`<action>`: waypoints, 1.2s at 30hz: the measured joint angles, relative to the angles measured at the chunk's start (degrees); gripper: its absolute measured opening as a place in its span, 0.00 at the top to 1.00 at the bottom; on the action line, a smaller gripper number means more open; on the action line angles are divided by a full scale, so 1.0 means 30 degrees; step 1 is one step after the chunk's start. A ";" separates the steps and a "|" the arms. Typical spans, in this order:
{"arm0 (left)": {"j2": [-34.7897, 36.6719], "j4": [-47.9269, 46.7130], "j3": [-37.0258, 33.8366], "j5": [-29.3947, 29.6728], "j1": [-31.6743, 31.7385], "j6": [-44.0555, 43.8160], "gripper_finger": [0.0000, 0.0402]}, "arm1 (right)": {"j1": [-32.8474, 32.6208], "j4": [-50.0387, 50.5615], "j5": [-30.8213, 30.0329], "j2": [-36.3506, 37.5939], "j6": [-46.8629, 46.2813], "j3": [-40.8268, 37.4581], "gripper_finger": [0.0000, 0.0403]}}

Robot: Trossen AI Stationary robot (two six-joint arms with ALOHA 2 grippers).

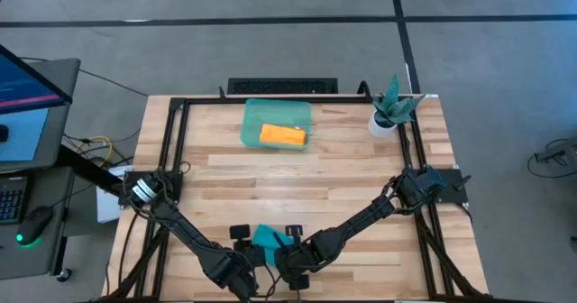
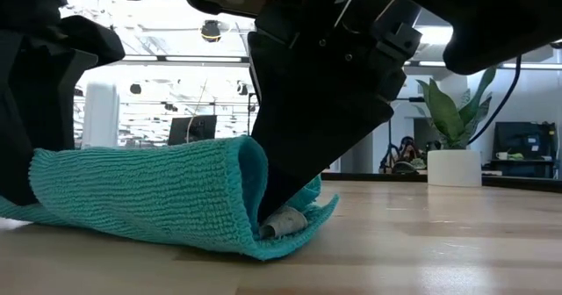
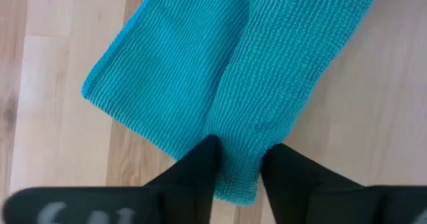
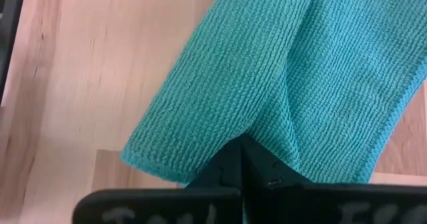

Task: Roll microfiber towels into tight, uniform cylinder then place into a basket
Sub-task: Roll the blue microfiber towel

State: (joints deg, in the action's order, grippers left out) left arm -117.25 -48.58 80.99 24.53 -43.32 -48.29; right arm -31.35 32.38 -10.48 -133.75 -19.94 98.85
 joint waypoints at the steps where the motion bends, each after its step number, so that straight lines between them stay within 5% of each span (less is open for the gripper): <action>1: -0.0003 0.0000 0.0000 -0.0004 0.0025 -0.0055 0.72 | -0.0007 0.0000 0.0021 0.0000 0.0000 0.0000 0.97; 8: -0.0006 -0.0411 0.0292 -0.0133 0.0016 0.0336 0.62 | 0.0000 -0.0007 0.0058 0.0000 0.0000 0.0000 0.97; 25: 0.0016 -0.2293 0.2783 0.2791 -0.1745 0.0886 0.61 | 0.0000 0.0000 0.0061 0.0000 -0.0007 0.0000 0.97; 36: 0.0016 0.5783 0.0530 -0.0204 -0.1900 0.7123 0.61 | 0.0000 0.0000 0.0058 0.0000 -0.0012 0.0000 0.97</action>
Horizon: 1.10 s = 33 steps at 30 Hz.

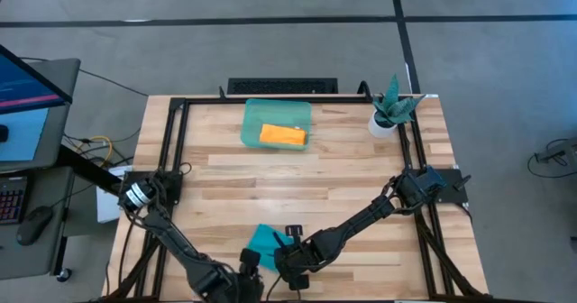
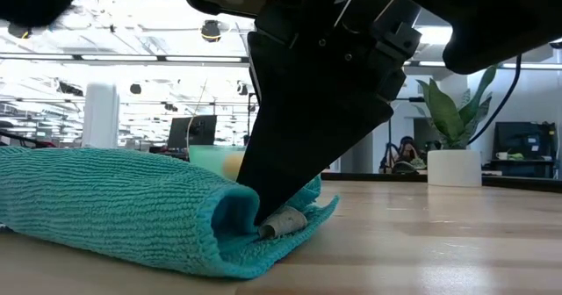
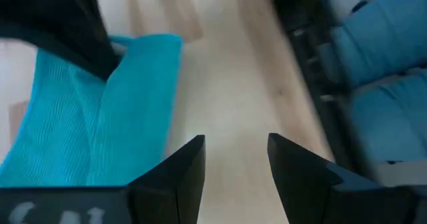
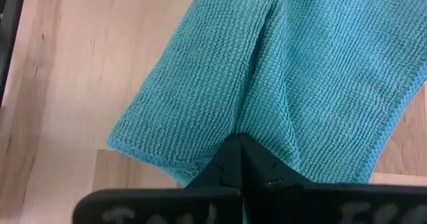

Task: Roll microfiber towels into tight, uniform cylinder then place into a basket
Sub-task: Roll the blue microfiber towel

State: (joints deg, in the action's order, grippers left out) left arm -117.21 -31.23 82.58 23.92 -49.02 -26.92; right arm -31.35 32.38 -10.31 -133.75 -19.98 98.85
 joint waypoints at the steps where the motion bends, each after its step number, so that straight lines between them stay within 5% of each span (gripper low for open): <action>1: 0.0000 0.0192 -0.0304 -0.0071 0.0150 0.0020 0.61 | 0.0000 0.0000 0.0007 0.0000 -0.0002 0.0000 0.97; 12: -0.0007 0.2903 -0.2384 -0.3187 0.1657 0.0403 0.61 | 0.0000 -0.0007 0.0015 0.0000 -0.0010 0.0000 0.97; 33: -0.0007 0.3004 -0.2417 0.0473 0.1687 -0.0257 0.61 | 0.0022 -0.0015 0.0634 0.0007 -0.0199 0.0000 0.97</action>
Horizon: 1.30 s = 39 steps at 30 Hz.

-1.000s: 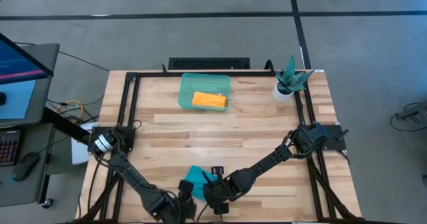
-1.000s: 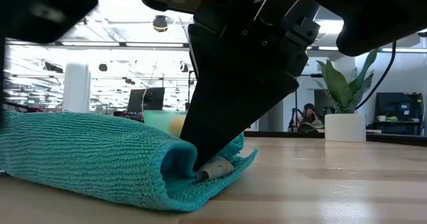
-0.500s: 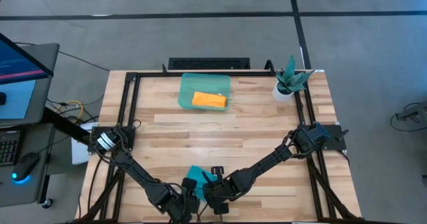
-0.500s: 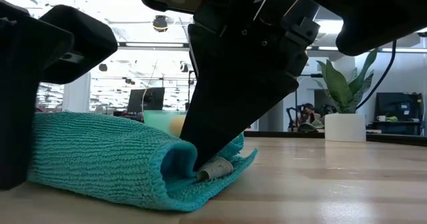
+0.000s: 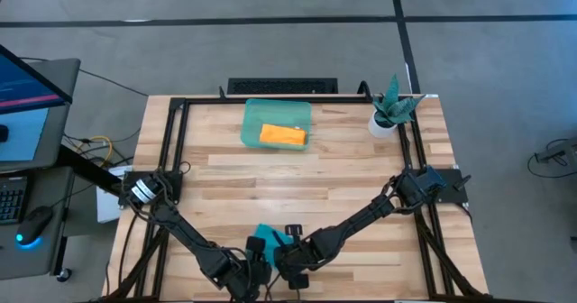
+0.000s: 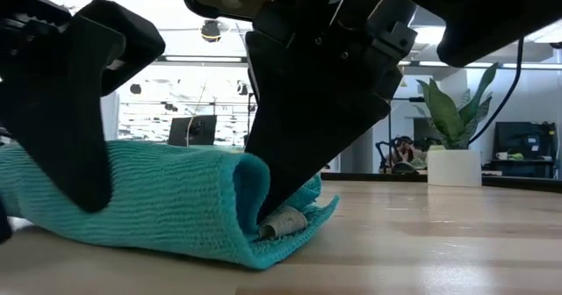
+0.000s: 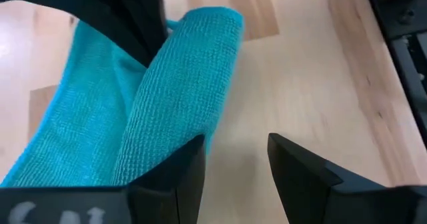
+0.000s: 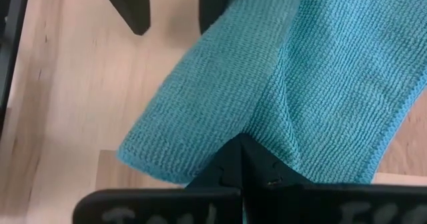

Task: Roll microfiber towels into tight, uniform cylinder then place into a basket
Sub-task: Roll the blue microfiber towel

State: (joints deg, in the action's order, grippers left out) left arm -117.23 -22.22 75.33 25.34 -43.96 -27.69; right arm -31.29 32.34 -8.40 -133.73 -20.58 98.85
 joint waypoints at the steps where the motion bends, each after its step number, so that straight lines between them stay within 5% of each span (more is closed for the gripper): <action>1: 0.0000 -0.0017 0.0000 0.0057 0.0032 -0.0192 0.61 | 0.0003 -0.0002 0.0165 0.0005 0.0000 0.0000 0.97; 12: 0.0007 -0.2286 0.0000 -0.0508 0.1210 -0.3986 0.61 | 0.0007 0.0007 0.0579 0.0022 -0.0025 -0.0022 0.97; 39: -0.0058 -0.0289 0.0471 -0.0471 0.1165 -0.2112 0.61 | -0.0775 0.3656 -0.1188 -0.0428 0.1460 0.2266 0.96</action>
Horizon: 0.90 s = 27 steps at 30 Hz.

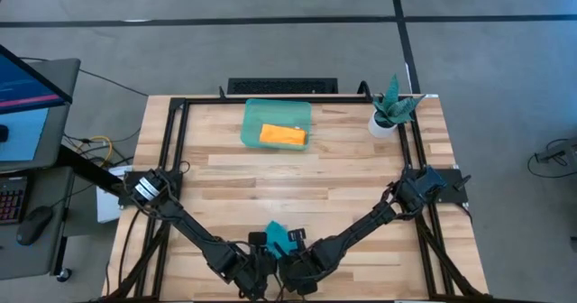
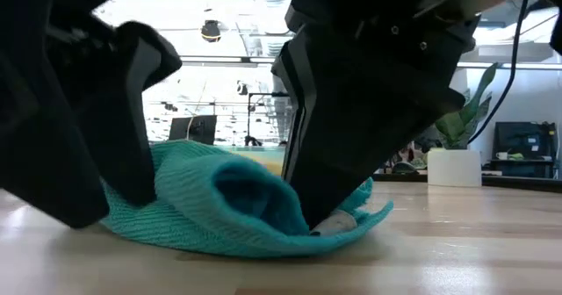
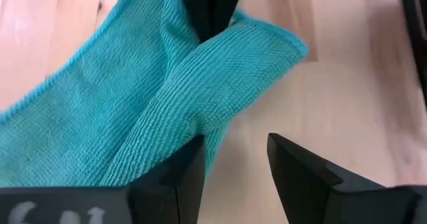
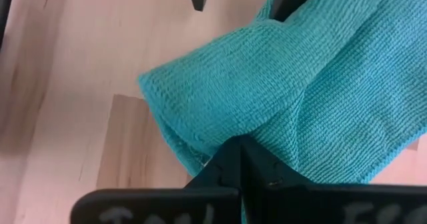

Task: Roll microfiber towels into tight, uniform cylinder then place into a basket
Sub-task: Roll the blue microfiber towel

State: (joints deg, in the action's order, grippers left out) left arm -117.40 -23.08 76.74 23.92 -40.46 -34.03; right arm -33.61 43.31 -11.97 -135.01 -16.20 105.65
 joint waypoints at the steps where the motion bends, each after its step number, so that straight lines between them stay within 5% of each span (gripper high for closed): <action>1: 0.0000 -0.0024 0.0098 0.0153 -0.0071 0.0116 0.61 | -0.0077 -0.0013 -0.0018 -0.0007 0.0079 0.0000 0.96; 18: 0.0015 -0.0117 0.0666 0.1884 0.0071 0.1234 0.61 | -0.0253 -0.0730 0.0158 -0.0061 0.0416 -0.0007 0.96; 27: 0.0146 -0.0454 0.0659 0.0600 0.1012 0.1338 0.61 | -0.0255 -0.0727 0.0399 -0.0061 0.0392 -0.0007 0.95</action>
State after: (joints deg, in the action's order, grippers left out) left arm -116.97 -24.45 78.72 25.72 -37.42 -30.01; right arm -34.38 41.12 -10.77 -135.20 -15.02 105.62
